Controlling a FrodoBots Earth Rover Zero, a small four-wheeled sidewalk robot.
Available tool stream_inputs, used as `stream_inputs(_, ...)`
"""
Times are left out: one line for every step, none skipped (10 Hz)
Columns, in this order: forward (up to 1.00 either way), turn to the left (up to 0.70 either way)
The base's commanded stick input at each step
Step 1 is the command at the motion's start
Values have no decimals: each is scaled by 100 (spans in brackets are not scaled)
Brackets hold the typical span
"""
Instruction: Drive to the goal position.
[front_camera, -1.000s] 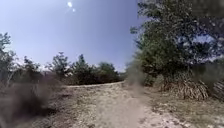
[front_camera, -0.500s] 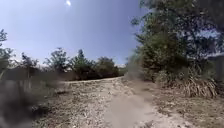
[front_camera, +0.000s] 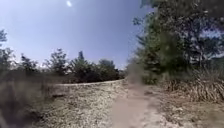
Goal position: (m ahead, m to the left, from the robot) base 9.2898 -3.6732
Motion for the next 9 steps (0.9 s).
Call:
stream_inputs(45,2)
stream_inputs(45,2)
stream_inputs(45,2)
stream_inputs(45,2)
stream_inputs(45,2)
stream_inputs(45,2)
stream_inputs(45,2)
stream_inputs(45,2)
stream_inputs(45,2)
